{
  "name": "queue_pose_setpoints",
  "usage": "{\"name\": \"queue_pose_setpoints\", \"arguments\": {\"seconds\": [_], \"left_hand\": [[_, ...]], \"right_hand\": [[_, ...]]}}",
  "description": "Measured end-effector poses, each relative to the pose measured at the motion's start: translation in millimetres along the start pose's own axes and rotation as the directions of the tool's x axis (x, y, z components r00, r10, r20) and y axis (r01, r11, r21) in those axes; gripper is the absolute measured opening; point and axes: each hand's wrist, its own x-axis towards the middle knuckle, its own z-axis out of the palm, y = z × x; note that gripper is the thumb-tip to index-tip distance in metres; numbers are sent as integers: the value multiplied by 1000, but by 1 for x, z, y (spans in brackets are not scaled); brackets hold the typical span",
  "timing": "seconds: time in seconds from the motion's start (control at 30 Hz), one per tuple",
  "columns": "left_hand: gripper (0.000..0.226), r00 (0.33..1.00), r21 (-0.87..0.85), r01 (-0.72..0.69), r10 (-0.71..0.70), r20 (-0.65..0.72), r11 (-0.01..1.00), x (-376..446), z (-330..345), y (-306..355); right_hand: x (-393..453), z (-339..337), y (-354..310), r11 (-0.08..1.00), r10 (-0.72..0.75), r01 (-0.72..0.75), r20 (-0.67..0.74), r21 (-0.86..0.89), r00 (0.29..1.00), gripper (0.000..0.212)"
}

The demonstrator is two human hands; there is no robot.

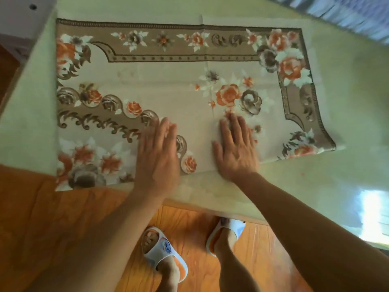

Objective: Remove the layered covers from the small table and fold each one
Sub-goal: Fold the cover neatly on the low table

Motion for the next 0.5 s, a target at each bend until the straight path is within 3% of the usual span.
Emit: {"name": "queue_pose_setpoints", "arguments": {"seconds": [0.1, 0.2, 0.3, 0.4, 0.5], "left_hand": [[55, 999, -63, -6, 8, 37, 998, 30, 30, 71], [54, 993, 13, 90, -90, 71, 996, 42, 56, 87], [50, 995, 69, 92, -93, 20, 993, 41, 62, 90], [54, 995, 92, 103, -103, -2, 990, 43, 60, 98], [55, 995, 82, 102, -102, 2, 991, 45, 59, 104]], "right_hand": [[1, -3, 5, 999, -15, 15, 12, 32, 1000, 67], [1, -4, 10, 987, -55, 47, 52, 155, 997, 65], [3, -3, 26, 969, -143, 132, 40, 207, 989, 61], [7, -3, 95, 974, -192, 186, 36, 126, 981, 62], [12, -9, 204, 997, -39, 38, 8, 67, 999, 65]]}}
